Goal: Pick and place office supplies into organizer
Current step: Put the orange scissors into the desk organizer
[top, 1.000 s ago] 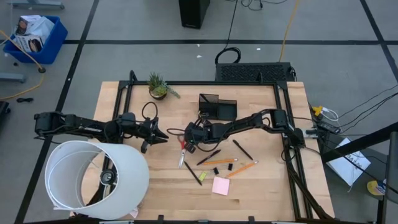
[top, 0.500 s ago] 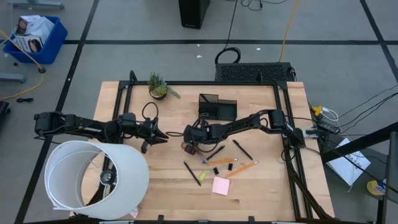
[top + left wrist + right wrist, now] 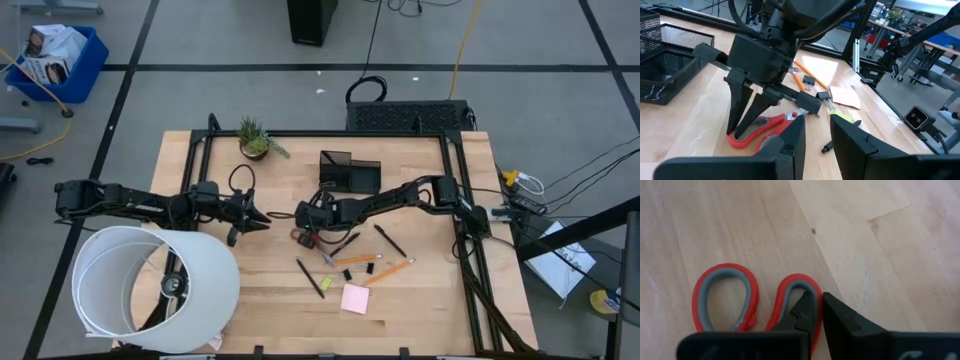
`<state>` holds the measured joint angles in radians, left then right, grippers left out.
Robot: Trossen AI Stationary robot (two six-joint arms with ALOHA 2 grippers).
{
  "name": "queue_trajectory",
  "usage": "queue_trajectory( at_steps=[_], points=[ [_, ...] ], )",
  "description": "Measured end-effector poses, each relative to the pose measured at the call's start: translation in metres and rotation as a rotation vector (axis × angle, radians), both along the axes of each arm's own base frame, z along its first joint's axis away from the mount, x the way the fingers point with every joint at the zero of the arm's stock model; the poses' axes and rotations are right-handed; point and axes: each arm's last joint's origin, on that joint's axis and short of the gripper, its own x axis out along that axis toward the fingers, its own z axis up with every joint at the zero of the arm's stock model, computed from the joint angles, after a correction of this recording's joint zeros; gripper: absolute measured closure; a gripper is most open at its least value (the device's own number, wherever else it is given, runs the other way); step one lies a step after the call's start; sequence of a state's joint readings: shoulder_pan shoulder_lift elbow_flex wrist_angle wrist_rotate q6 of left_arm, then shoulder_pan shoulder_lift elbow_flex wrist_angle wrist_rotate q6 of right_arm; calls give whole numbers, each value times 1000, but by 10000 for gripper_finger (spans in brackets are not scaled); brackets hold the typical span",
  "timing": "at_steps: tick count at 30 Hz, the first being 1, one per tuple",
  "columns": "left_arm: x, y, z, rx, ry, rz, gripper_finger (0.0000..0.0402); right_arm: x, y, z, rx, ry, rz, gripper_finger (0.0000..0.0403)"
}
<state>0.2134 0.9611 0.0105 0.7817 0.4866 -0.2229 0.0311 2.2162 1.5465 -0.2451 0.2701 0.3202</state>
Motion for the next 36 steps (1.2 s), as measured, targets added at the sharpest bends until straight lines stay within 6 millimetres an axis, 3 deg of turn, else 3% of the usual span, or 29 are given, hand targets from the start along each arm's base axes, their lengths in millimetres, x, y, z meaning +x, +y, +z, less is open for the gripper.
queue_trajectory(
  at_steps=[7, 18, 27, 36],
  points=[
    [0, 0, 0, -1, 2, 0, 309, 7, 3, 12, -31, -100, 48, 388],
    [0, 0, -2, -9, 26, 18, 309, 2, -1, 60, -171, -186, 28, 389],
    [2, 4, 6, -342, 21, 183, 309, -6, -8, 96, -258, -252, -22, 389],
    [2, 1, 17, -458, -47, 79, 309, -15, -26, 123, -367, -290, -126, 389]
  ],
)
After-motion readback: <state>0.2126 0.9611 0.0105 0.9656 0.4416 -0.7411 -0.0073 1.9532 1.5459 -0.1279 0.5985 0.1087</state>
